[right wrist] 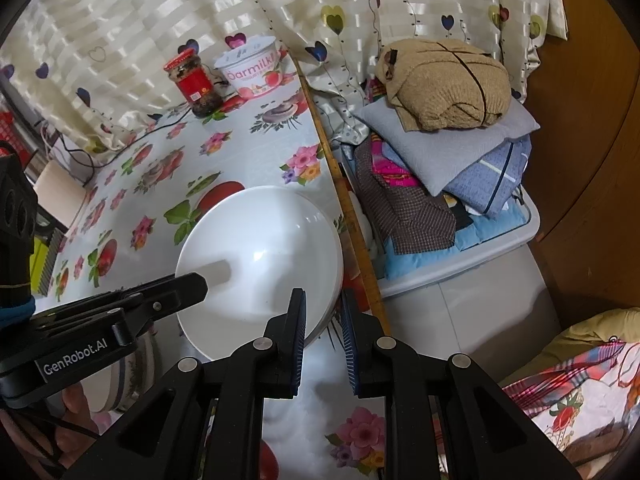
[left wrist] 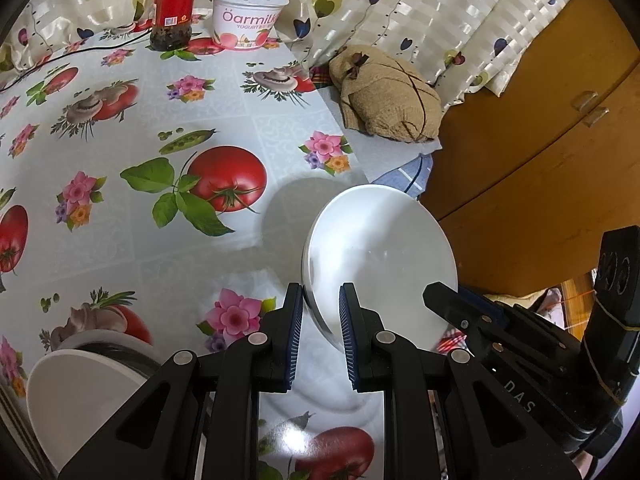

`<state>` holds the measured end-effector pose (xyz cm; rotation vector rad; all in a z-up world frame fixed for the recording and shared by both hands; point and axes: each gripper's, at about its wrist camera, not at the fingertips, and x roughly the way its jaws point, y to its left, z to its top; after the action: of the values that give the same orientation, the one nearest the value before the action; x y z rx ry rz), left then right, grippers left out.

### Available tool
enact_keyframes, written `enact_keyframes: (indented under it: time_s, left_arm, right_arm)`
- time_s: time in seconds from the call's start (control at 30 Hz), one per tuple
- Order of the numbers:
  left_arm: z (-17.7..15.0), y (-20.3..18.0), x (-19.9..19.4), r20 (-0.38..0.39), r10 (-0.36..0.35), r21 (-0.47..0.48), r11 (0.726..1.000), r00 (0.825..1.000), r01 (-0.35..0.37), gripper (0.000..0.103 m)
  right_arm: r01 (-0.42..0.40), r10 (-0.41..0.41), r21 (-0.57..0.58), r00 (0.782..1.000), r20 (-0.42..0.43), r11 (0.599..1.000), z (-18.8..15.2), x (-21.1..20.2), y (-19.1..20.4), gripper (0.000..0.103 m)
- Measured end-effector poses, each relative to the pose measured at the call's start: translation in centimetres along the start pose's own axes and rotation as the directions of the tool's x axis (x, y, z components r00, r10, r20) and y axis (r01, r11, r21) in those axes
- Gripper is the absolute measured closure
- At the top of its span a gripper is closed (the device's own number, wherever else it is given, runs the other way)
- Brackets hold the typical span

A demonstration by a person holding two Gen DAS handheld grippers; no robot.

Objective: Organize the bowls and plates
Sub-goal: 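Carry the white bowl to the nested bowls and lower it inside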

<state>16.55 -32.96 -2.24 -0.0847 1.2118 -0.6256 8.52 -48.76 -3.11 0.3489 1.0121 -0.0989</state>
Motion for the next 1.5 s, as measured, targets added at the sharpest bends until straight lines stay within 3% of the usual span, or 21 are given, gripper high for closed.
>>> enact_keyframes:
  time_s: [1.0,1.5]
  left_arm:
    - [-1.8,-0.1,-6.6,0.102,-0.021,0.039,0.999,0.995,0.017,0.083]
    - [-3.1,1.3,-11.2,0.169,-0.019,0.021,1.0,0.985,0.015,0.083]
  right_arm:
    - [-0.009,0.013,-0.062,0.997,0.077,0.998,-0.7,-5.8,3.3,0.086]
    - [-0.032,0.047,-0.121,0.991,0.122,0.992,-0.9,-8.9,6.9,0.086]
